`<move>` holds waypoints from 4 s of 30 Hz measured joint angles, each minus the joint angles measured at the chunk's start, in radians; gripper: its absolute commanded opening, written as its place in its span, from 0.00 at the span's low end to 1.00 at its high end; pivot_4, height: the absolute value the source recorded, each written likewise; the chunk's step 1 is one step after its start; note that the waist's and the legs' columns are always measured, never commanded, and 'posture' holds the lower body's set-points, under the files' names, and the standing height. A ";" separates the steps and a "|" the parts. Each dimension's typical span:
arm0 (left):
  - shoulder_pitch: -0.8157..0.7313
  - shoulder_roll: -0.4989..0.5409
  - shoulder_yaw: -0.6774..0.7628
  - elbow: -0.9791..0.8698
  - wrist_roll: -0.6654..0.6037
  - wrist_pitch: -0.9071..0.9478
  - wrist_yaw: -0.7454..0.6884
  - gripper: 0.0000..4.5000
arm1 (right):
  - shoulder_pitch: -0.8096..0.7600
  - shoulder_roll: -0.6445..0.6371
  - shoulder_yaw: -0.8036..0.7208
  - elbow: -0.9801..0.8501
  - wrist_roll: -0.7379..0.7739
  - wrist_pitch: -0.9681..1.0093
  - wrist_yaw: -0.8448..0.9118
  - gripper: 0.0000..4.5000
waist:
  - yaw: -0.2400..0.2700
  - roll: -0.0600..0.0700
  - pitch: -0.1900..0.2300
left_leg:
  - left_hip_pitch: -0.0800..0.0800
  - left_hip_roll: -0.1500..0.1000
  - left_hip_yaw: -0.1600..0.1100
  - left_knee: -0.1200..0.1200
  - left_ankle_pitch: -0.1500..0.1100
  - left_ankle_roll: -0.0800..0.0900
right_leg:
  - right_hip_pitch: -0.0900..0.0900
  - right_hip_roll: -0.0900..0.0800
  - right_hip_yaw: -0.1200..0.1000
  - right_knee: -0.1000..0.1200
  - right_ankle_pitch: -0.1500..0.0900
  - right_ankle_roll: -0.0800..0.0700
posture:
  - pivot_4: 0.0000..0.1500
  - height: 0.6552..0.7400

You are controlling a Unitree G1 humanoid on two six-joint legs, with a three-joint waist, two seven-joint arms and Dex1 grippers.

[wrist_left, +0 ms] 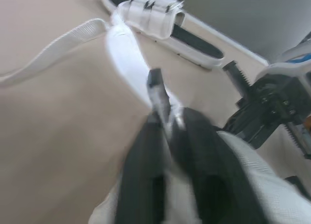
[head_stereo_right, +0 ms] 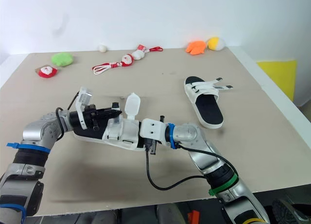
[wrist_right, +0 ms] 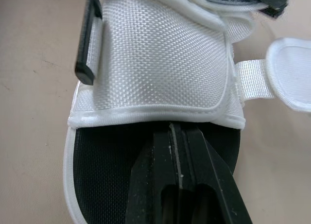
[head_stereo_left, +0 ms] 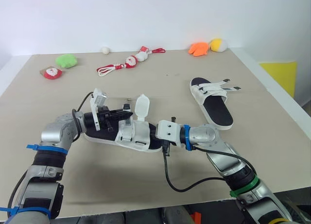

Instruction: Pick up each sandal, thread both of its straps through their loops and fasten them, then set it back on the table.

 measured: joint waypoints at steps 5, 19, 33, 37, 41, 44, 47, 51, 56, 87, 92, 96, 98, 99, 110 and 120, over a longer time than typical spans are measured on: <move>0.000 -0.012 0.010 0.001 0.013 0.000 0.007 0.69 | 0.003 0.000 -0.001 -0.003 0.001 0.000 0.001 0.00 | 0.000 0.000 0.000 | 0.000 0.000 0.000 -0.001 0.000 0.000 | 0.000 0.000 0.000 0.000 0.000 0.001 | 1.00 1.00; -0.037 -0.025 0.014 0.082 0.111 -0.169 0.020 0.69 | 0.007 0.000 -0.004 -0.008 0.001 0.001 0.001 0.00 | 0.000 0.000 0.000 | -0.001 0.000 0.000 -0.001 0.000 0.000 | -0.001 0.000 0.000 0.000 0.000 0.001 | 1.00 1.00; -0.030 -0.019 -0.048 0.117 0.272 -0.363 -0.040 0.69 | 0.005 0.002 -0.004 -0.005 0.001 0.002 0.002 0.00 | 0.000 0.000 0.000 | -0.001 0.000 0.000 -0.001 0.000 0.000 | 0.000 0.000 0.000 0.000 0.000 0.000 | 1.00 1.00; -0.030 -0.018 -0.044 0.119 0.278 -0.371 -0.044 0.69 | 0.001 0.003 -0.005 0.000 0.003 0.002 0.006 0.00 | -0.001 0.000 0.000 | -0.001 0.000 0.000 -0.001 0.000 0.000 | 0.000 0.000 0.000 0.000 0.000 0.000 | 1.00 1.00; -0.046 -0.020 -0.001 0.130 0.225 -0.267 -0.032 0.69 | -0.003 0.005 -0.006 0.005 0.004 0.002 0.009 0.00 | -0.001 0.000 0.000 | -0.001 0.000 0.000 -0.001 0.000 0.000 | -0.001 0.000 0.000 0.000 0.000 0.000 | 1.00 1.00; -0.102 -0.015 0.061 0.128 0.111 -0.028 -0.033 0.69 | -0.003 0.005 -0.008 0.004 0.005 0.002 0.012 0.00 | -0.001 0.000 0.000 | -0.002 0.000 -0.001 0.000 0.000 0.000 | -0.001 0.001 0.000 0.000 0.000 0.000 | 1.00 1.00; -0.145 -0.014 0.089 0.117 0.038 0.137 -0.034 0.69 | -0.003 0.007 -0.007 0.004 0.005 0.003 0.013 0.00 | -0.003 0.000 0.000 | -0.002 0.000 -0.001 -0.001 0.000 0.000 | -0.001 0.001 0.000 0.000 0.002 0.003 | 1.00 1.00; -0.208 -0.018 0.091 0.152 -0.009 0.314 -0.030 0.69 | -0.004 0.012 -0.007 0.005 0.005 0.008 0.013 0.00 | -0.004 0.000 0.000 | -0.002 0.000 -0.002 -0.001 0.000 0.000 | -0.001 0.002 -0.001 0.000 0.002 0.003 | 1.00 1.00; -0.285 -0.063 0.157 0.276 -0.043 0.444 0.049 0.69 | -0.002 0.012 -0.008 0.002 0.004 0.011 0.010 0.00 | -0.003 0.000 0.001 | -0.002 0.000 -0.004 -0.001 0.000 0.000 | -0.001 0.002 -0.002 0.000 0.002 0.003 | 1.00 1.00; -0.245 -0.091 -0.059 0.545 0.506 -0.841 0.114 0.69 | 0.018 0.013 -0.019 -0.017 0.004 0.021 -0.001 0.00 | 0.002 0.000 0.001 | -0.003 0.000 -0.003 -0.001 -0.001 -0.001 | -0.001 0.002 -0.001 -0.001 0.001 0.003 | 1.00 1.00; -0.326 -0.126 -0.088 0.700 0.578 -0.923 0.158 0.69 | 0.017 0.013 -0.020 -0.017 0.004 0.021 0.000 0.00 | 0.002 0.000 0.001 | -0.003 0.000 -0.003 -0.001 -0.001 -0.001 | -0.002 0.002 -0.001 -0.001 0.002 0.003 | 1.00 1.00; -0.399 -0.145 -0.095 0.783 0.620 -0.963 0.211 0.69 | 0.018 0.013 -0.020 -0.019 0.004 0.021 0.000 0.00 | 0.001 0.000 0.001 | -0.003 0.000 -0.003 -0.001 -0.001 -0.001 | -0.002 0.002 -0.001 -0.001 0.002 0.003 | 1.00 1.00; -0.411 -0.146 -0.095 0.799 0.626 -0.974 0.224 0.58 | 0.018 0.013 -0.020 -0.020 0.004 0.021 0.000 0.00 | 0.001 0.000 0.001 | -0.003 0.000 -0.003 -0.001 -0.001 -0.001 | -0.002 0.002 -0.001 -0.001 0.002 0.003 | 1.00 1.00; -0.417 -0.147 -0.095 0.816 0.633 -0.981 0.233 0.50 | 0.018 0.013 -0.020 -0.020 0.004 0.022 -0.001 0.00 | 0.001 0.000 0.001 | -0.003 0.000 -0.003 -0.001 -0.001 -0.001 | -0.002 0.002 -0.001 -0.001 0.002 0.004 | 1.00 1.00; -0.418 -0.166 -0.094 0.855 0.650 -1.005 0.190 0.01 | 0.021 0.012 -0.021 -0.025 0.004 0.028 -0.013 0.00 | 0.001 0.000 0.001 | -0.004 0.000 -0.003 -0.001 -0.001 -0.001 | -0.001 0.002 -0.001 -0.001 0.002 0.004 | 1.00 1.00; -0.415 -0.071 -0.182 0.784 0.835 -1.380 0.405 0.01 | 0.020 0.011 -0.021 -0.021 0.004 0.020 -0.013 0.00 | 0.002 0.000 0.001 | -0.004 0.000 -0.004 -0.001 -0.001 -0.001 | -0.001 0.002 -0.001 -0.001 0.002 0.004 | 1.00 1.00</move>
